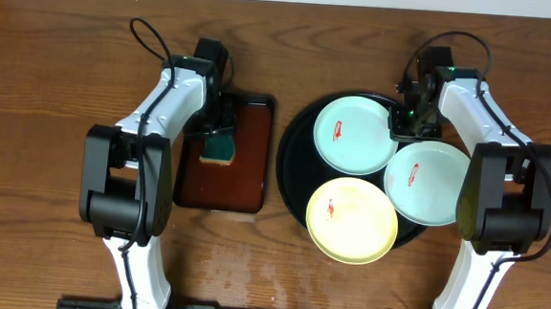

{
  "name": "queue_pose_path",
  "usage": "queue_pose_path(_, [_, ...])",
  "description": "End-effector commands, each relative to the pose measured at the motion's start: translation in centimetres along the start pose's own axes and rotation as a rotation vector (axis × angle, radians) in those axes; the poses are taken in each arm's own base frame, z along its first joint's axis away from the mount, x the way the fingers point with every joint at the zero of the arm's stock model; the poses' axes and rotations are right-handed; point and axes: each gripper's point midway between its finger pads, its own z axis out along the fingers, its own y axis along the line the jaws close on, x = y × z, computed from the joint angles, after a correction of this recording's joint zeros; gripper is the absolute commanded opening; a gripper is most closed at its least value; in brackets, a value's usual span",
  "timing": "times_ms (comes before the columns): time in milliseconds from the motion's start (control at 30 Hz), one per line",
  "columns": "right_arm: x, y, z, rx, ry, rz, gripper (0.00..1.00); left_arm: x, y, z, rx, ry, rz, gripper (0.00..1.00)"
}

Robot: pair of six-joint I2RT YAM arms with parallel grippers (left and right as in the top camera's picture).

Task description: Clean dirty plates on tray and stack at the side

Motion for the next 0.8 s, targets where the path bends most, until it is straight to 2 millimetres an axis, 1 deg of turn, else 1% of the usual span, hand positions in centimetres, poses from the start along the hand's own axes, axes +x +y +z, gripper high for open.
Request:
queue_pose_path(0, [0.2,0.0,0.4,0.013,0.010,-0.002,0.06,0.4,0.5,0.8,-0.032,0.013,-0.013,0.49])
queue_pose_path(167, [0.2,0.0,0.4,0.013,0.010,-0.002,0.06,1.0,0.4,1.8,-0.044,0.042,-0.007,0.49])
queue_pose_path(233, [0.2,0.0,0.4,0.013,0.010,-0.002,0.07,1.1,0.3,2.0,-0.046,0.047,-0.001,0.40])
queue_pose_path(267, [0.3,0.0,0.4,0.013,0.010,-0.002,0.06,1.1,0.2,2.0,-0.045,0.047,-0.001,0.38])
queue_pose_path(333, [0.2,0.0,0.4,0.013,0.010,-0.002,0.07,1.2,0.1,2.0,-0.045,0.047,0.004,0.37])
queue_pose_path(467, [0.2,-0.1,0.4,0.014,0.010,-0.002,0.07,1.3,0.1,2.0,-0.047,0.051,0.005,0.38])
queue_pose_path(533, [0.2,0.0,0.4,0.013,0.010,-0.002,0.08,1.3,0.1,2.0,-0.047,0.051,0.005,0.51])
queue_pose_path(567, [0.2,0.0,0.4,0.013,0.010,-0.002,0.08,1.3,0.1,2.1,-0.048,0.053,0.005,0.52])
queue_pose_path(700, [0.2,-0.1,0.4,0.014,0.010,-0.002,0.08,1.9,0.4,2.5,-0.054,0.066,0.004,0.51])
queue_pose_path(733, [0.2,-0.1,0.4,0.014,0.010,-0.002,0.08,2.1,0.4,2.7,-0.055,0.069,0.005,0.50])
queue_pose_path(767, [0.2,-0.1,0.4,0.014,0.010,-0.002,0.08,2.2,0.5,2.9,-0.056,0.070,0.005,0.45])
